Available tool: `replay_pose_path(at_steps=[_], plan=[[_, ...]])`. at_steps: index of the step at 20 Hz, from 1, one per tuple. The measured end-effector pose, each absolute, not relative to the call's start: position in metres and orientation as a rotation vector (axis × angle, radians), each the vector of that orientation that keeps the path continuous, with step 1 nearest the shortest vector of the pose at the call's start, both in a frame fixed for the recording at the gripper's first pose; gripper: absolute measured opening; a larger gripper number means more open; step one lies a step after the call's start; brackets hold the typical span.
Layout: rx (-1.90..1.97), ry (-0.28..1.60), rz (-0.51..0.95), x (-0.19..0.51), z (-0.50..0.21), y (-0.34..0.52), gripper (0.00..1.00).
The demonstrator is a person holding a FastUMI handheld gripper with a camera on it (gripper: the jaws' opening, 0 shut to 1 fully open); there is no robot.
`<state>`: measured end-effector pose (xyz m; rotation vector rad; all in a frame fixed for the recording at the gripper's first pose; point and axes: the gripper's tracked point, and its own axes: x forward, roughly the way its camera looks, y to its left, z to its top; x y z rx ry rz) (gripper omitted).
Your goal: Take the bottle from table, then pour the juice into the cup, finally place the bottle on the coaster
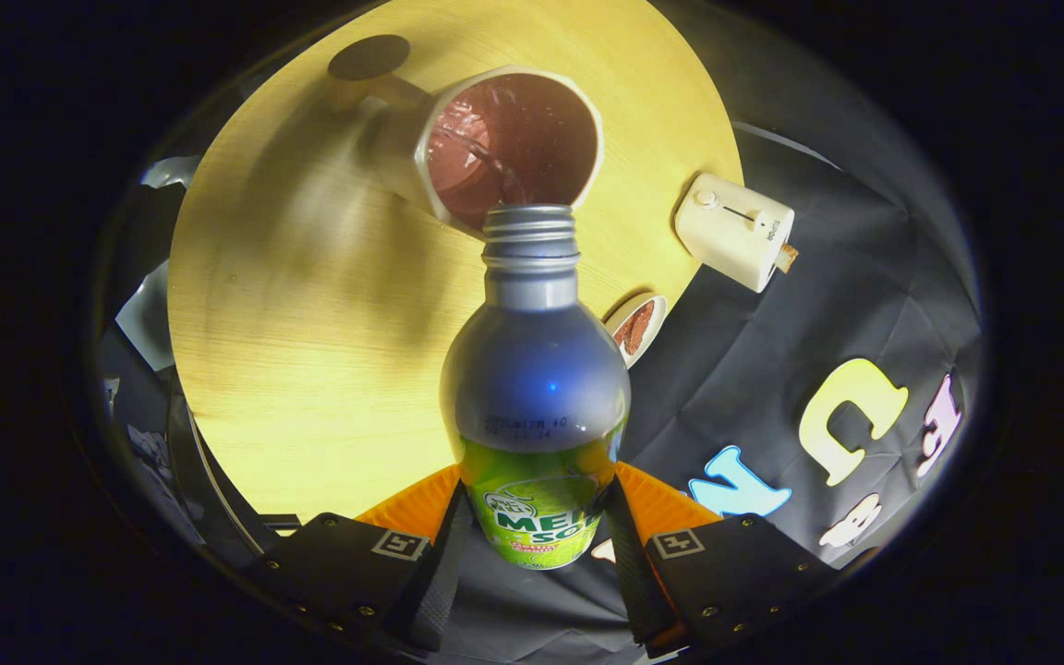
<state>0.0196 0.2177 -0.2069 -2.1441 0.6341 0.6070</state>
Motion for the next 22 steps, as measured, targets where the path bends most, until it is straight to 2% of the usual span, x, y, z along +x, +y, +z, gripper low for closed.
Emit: replay_pose_path(at_steps=[22], plan=[[-2.245, 0.639, 0.624, 0.0256, -0.2088, 0.2243, 0.73]])
